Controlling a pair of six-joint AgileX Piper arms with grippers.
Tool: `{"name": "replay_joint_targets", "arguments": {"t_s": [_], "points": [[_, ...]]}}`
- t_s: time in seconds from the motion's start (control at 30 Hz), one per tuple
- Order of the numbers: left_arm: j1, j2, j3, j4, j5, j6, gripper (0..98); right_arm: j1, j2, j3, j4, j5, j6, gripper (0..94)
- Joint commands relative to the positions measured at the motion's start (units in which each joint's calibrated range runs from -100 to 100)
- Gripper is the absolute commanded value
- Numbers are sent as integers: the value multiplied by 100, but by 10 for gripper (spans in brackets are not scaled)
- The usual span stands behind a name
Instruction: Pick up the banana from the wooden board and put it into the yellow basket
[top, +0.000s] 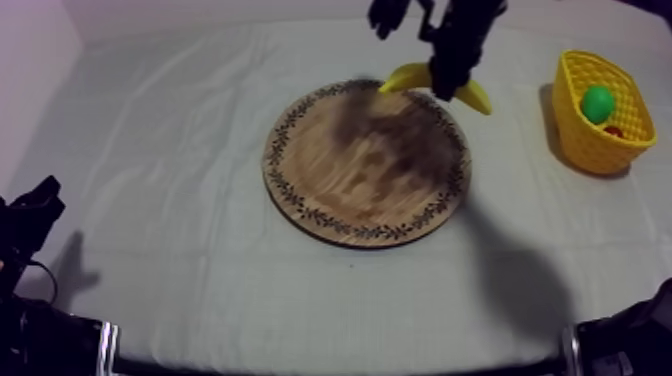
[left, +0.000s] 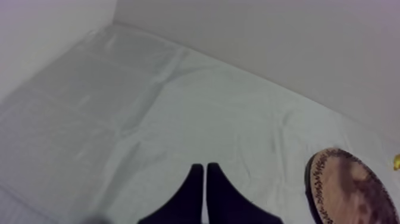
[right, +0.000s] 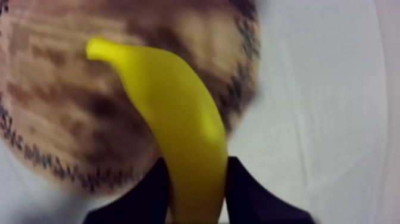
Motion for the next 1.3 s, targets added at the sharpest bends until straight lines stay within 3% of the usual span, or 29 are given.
{"name": "replay_joint_targets", "arguments": {"t_s": [0.0,0.3,0.67,0.97,1.27], "points": [[-2,3,4,1,-2,1,1,218,-706,693,-12,-16,73,246],[-2,3,4,1,-2,1,1,1365,-1742,1566,40,9,417,246],[-2,3,4,1,-2,1,1,2841,-1647,1519,-17,-392,877,250],[-2,3,4,1,-2,1,1,3216,-770,602,-198,-610,941,256],[-2,3,4,1,-2,1,1,3185,82,-94,-181,-834,806,263]]}}
